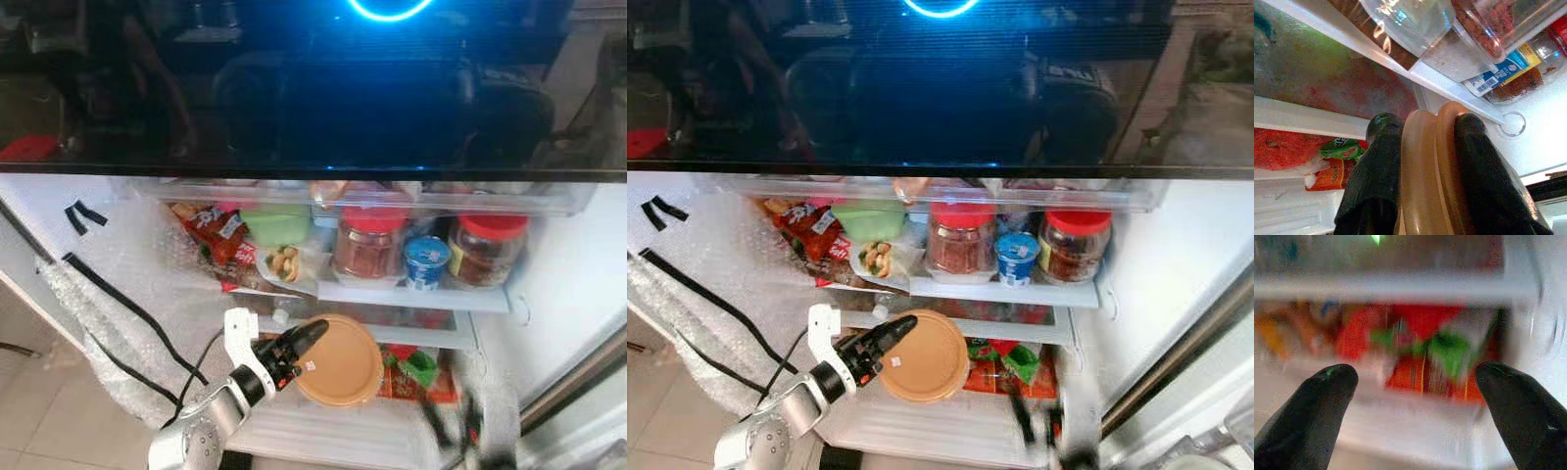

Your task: Restocking fridge

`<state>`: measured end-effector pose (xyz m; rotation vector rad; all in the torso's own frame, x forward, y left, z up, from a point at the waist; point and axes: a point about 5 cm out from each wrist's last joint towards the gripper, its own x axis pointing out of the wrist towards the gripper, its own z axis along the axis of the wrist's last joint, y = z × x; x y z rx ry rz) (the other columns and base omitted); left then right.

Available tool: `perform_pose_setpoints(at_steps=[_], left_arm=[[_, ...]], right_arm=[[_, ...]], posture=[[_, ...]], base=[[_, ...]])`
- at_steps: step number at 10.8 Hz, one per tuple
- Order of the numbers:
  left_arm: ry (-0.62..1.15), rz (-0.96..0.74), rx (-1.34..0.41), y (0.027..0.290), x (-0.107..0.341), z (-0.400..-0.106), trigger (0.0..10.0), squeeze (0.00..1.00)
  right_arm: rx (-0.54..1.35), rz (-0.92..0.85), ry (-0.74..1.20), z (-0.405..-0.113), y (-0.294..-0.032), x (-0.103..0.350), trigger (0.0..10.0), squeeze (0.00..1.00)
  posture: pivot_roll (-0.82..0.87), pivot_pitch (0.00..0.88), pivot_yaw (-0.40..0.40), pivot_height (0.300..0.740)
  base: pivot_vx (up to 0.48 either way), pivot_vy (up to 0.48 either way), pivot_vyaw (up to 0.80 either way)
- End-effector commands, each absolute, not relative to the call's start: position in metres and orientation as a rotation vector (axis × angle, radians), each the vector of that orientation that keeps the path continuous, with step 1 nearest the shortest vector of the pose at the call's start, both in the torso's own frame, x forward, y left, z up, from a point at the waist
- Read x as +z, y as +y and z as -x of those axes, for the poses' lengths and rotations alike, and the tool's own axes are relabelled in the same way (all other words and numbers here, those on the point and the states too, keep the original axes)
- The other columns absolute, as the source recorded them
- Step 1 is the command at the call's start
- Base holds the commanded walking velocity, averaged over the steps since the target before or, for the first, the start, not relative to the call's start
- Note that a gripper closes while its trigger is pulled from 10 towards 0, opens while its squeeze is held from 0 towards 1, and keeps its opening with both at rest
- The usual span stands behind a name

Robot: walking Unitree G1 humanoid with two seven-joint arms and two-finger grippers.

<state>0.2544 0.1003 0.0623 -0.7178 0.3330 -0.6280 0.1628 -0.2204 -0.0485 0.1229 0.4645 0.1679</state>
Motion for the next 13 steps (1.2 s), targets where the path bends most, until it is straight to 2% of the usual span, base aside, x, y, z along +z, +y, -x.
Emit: perform_pose_setpoints(at_steps=[1, 2, 3, 6, 7, 8, 10, 13], left_arm=[[0.318, 0.714, -0.633, 0.101, 0.064, -0.257, 10.0, 0.0], [0.318, 0.713, -0.633, 0.102, 0.063, -0.257, 10.0, 0.0], [0.32, 0.713, -0.634, 0.102, 0.063, -0.258, 10.0, 0.0], [0.316, 0.711, -0.628, 0.101, 0.063, -0.259, 10.0, 0.0], [0.315, 0.71, -0.627, 0.101, 0.063, -0.259, 10.0, 0.0], [0.313, 0.708, -0.628, 0.101, 0.063, -0.259, 10.0, 0.0], [0.308, 0.709, -0.625, 0.101, 0.063, -0.26, 10.0, 0.0], [0.306, 0.709, -0.623, 0.1, 0.063, -0.259, 10.0, 0.0]], right_arm=[[0.196, -0.144, 0.508, -0.154, -0.215, -0.055, 10.0, 0.0], [0.238, -0.153, 0.543, -0.143, -0.212, -0.058, 10.0, 0.0], [0.361, -0.032, 0.66, -0.131, -0.216, -0.064, 10.0, 0.0], [0.329, 0.081, 0.774, -0.137, -0.22, -0.075, 10.0, 0.0], [0.377, 0.141, 0.819, -0.139, -0.216, -0.079, 10.0, 0.0], [0.428, 0.277, 0.913, -0.134, -0.213, -0.086, 10.0, 0.0], [0.396, 0.405, 1.028, -0.126, -0.213, -0.096, 10.0, 0.0], [0.311, 0.483, 1.048, -0.123, -0.212, -0.1, 10.0, 0.0]], posture=[[-0.15, 0.0, 0.035, 0.703], [-0.15, 0.0, 0.037, 0.703], [-0.16, 0.0, 0.039, 0.703], [-0.15, 0.0, 0.032, 0.703], [-0.14, 0.0, 0.032, 0.703], [-0.14, 0.0, 0.029, 0.703], [-0.14, 0.0, 0.028, 0.703], [-0.13, 0.0, 0.027, 0.703]], base=[[0.0, 0.0, 0.0], [0.0, 0.0, 0.0], [0.0, 0.0, 0.0], [0.0, 0.0, 0.0], [0.0, 0.0, 0.0], [0.0, 0.0, 0.0], [0.0, 0.0, 0.0], [0.0, 0.0, 0.0]])
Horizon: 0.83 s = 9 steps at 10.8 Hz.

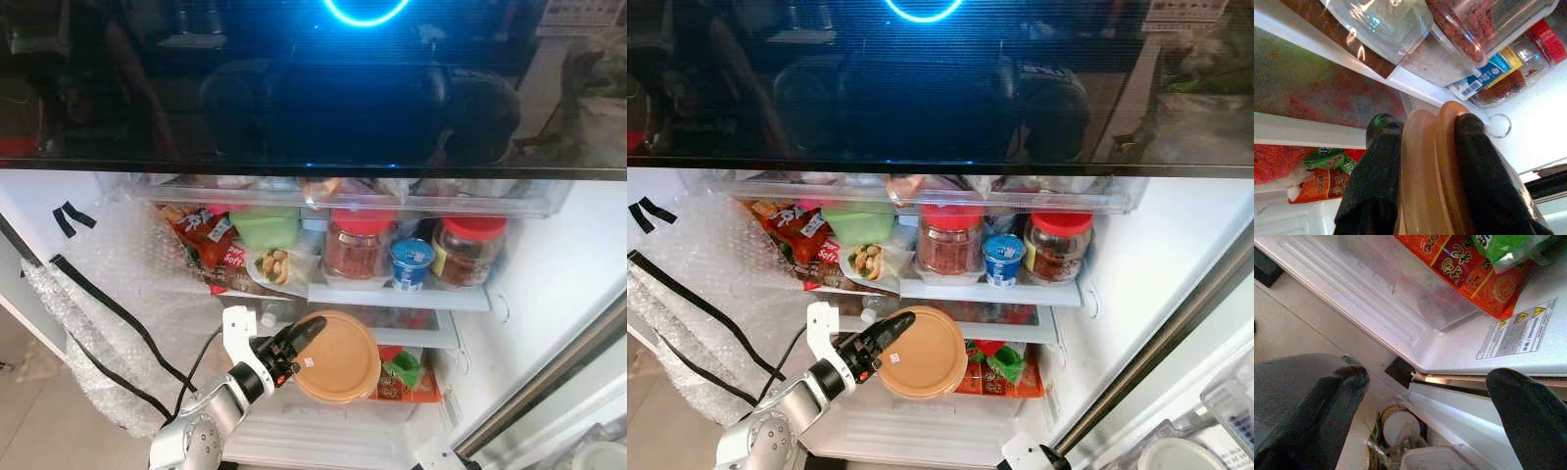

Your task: Restocking fridge

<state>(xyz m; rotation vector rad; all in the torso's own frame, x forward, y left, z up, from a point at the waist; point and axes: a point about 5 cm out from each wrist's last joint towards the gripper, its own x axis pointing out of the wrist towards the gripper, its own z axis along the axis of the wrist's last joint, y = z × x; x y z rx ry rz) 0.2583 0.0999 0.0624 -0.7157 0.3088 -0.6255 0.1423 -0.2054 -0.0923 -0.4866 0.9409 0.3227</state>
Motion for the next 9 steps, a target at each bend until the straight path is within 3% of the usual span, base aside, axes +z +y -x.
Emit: perform_pose_setpoints(at_steps=[1, 3, 7, 9], left_arm=[[0.306, 0.709, -0.622, 0.1, 0.063, -0.259, 10.0, 0.0], [0.301, 0.72, -0.618, 0.101, 0.064, -0.26, 10.0, 0.0], [0.234, 0.922, -0.436, 0.135, 0.056, -0.27, 10.0, 0.0], [0.264, 0.913, -0.429, 0.136, 0.048, -0.268, 10.0, 0.0]], right_arm=[[0.308, 0.503, 1.06, -0.121, -0.212, -0.101, 10.0, 0.0], [0.237, 0.456, 1.13, -0.112, -0.209, -0.107, 10.0, 0.0], [0.16, 0.35, 1.121, -0.117, -0.195, -0.108, 10.0, 0.0], [0.154, 0.343, 1.098, -0.123, -0.193, -0.106, 10.0, 0.0]], posture=[[-0.13, 0.0, 0.027, 0.703], [-0.12, 0.0, 0.026, 0.703], [-0.12, 0.0, 0.015, 0.703], [-0.12, 0.0, 0.017, 0.703]], base=[[0.0, 0.0, 0.0], [0.0, 0.0, 0.0], [0.0, 0.0, 0.0], [0.0, 0.0, 0.0]])
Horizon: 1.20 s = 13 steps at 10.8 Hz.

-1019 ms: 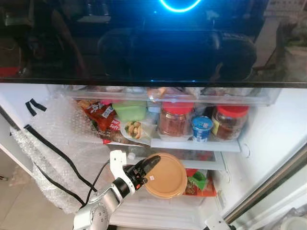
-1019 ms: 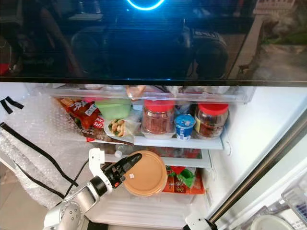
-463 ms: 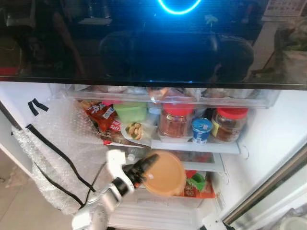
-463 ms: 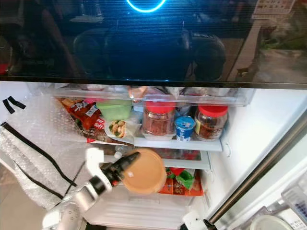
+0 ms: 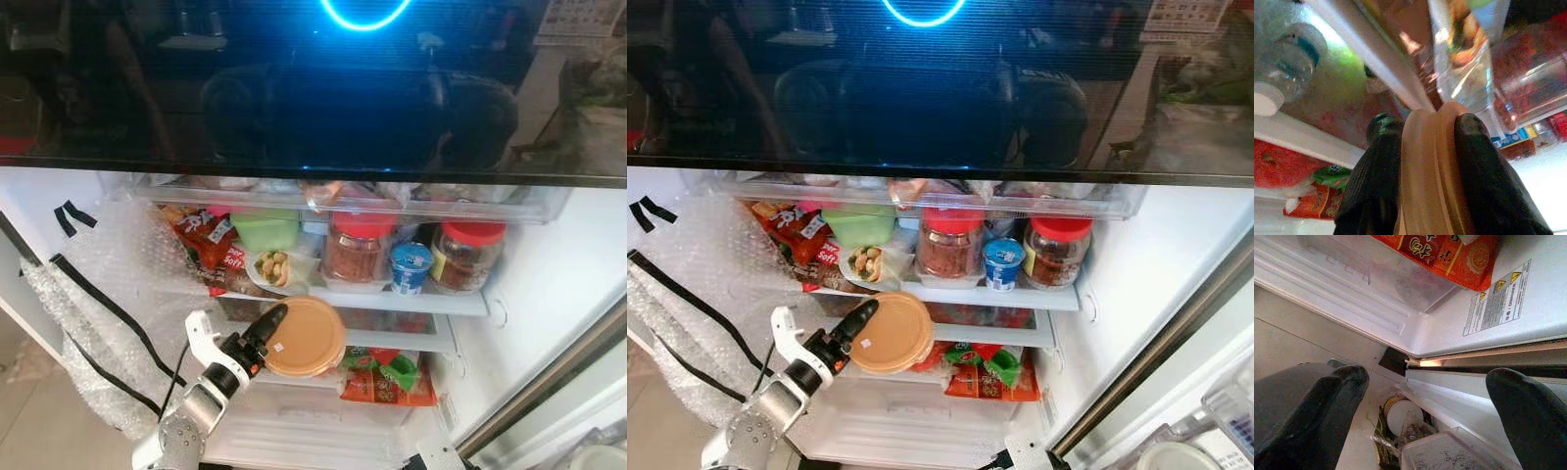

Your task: Restocking fridge

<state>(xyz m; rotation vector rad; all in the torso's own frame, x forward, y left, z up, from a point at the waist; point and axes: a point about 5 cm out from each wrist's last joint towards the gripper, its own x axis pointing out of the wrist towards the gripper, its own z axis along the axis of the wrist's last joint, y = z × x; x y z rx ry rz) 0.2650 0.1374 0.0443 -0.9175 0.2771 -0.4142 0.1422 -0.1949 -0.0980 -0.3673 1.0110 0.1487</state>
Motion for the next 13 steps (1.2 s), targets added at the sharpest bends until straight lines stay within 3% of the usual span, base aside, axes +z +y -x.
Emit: perform_pose_setpoints(at_steps=[1, 13], left_arm=[[0.284, 0.907, -0.42, 0.138, 0.042, -0.265, 10.0, 0.0], [0.321, 0.828, -0.38, 0.142, 0.025, -0.268, 10.0, 0.0]], right_arm=[[0.164, 0.353, 1.094, -0.124, -0.191, -0.106, 10.0, 0.0], [0.145, 0.334, 1.068, -0.125, -0.197, -0.104, 10.0, 0.0]], posture=[[-0.12, 0.0, 0.013, 0.703], [-0.12, 0.0, 0.017, 0.693]], base=[[0.0, 0.0, 0.0], [0.0, 0.0, 0.0]])
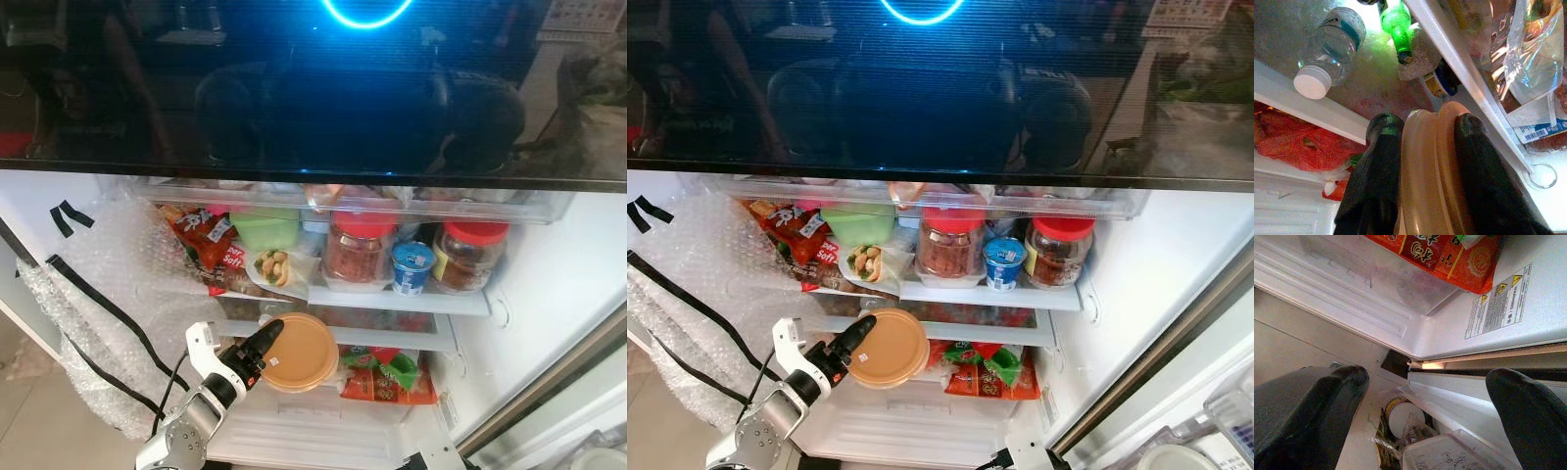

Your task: Restocking fridge

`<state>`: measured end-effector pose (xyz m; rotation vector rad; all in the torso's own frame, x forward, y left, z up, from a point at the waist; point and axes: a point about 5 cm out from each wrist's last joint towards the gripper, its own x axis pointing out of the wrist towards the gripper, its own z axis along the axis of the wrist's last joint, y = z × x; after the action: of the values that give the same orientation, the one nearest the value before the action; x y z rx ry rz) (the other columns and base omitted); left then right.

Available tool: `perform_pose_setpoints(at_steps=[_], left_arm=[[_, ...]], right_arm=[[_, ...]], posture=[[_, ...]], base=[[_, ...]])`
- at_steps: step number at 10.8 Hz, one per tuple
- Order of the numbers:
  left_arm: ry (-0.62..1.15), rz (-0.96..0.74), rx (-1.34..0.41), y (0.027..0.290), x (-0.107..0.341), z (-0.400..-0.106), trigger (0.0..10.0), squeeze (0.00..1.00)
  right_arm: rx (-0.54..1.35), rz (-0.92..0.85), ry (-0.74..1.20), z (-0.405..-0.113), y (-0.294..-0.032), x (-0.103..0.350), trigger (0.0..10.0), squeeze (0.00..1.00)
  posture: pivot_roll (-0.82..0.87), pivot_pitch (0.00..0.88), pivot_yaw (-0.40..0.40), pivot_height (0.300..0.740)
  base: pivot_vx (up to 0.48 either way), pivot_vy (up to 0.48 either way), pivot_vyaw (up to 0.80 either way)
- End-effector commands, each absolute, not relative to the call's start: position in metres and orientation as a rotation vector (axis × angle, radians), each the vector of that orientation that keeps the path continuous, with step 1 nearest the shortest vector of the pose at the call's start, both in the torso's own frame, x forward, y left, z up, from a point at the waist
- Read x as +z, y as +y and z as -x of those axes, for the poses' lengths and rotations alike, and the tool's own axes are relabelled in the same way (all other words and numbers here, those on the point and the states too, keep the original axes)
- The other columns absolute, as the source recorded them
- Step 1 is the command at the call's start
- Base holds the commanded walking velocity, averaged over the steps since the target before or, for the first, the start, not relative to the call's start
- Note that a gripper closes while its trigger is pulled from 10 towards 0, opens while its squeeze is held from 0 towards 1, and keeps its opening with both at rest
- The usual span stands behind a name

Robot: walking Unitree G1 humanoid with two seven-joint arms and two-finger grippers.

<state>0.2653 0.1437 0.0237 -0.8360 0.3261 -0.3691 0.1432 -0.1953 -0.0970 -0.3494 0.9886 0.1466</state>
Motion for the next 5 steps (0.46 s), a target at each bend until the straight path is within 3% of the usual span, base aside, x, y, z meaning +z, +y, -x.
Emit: perform_pose_setpoints(at_steps=[1, 3, 5], left_arm=[[0.321, 0.826, -0.38, 0.1425, 0.0251, -0.2681, 10.0, 0.0], [0.319, 0.823, -0.38, 0.142, 0.025, -0.2684, 10.0, 0.0], [0.318, 0.825, -0.379, 0.1413, 0.0247, -0.2684, 10.0, 0.0]], right_arm=[[0.138, 0.325, 1.067, -0.1249, -0.1971, -0.104, 10.0, 0.0], [0.143, 0.326, 1.064, -0.1251, -0.1966, -0.104, 10.0, 0.0], [0.144, 0.328, 1.047, -0.1269, -0.1969, -0.103, 10.0, 0.0]], posture=[[-0.12, 0.0, 0.017, 0.693], [-0.12, 0.0, 0.018, 0.693], [-0.12, 0.0, 0.018, 0.663]], base=[[0.0, 0.0, 0.0], [0.0, 0.0, 0.0], [0.0, 0.0, 0.0]])
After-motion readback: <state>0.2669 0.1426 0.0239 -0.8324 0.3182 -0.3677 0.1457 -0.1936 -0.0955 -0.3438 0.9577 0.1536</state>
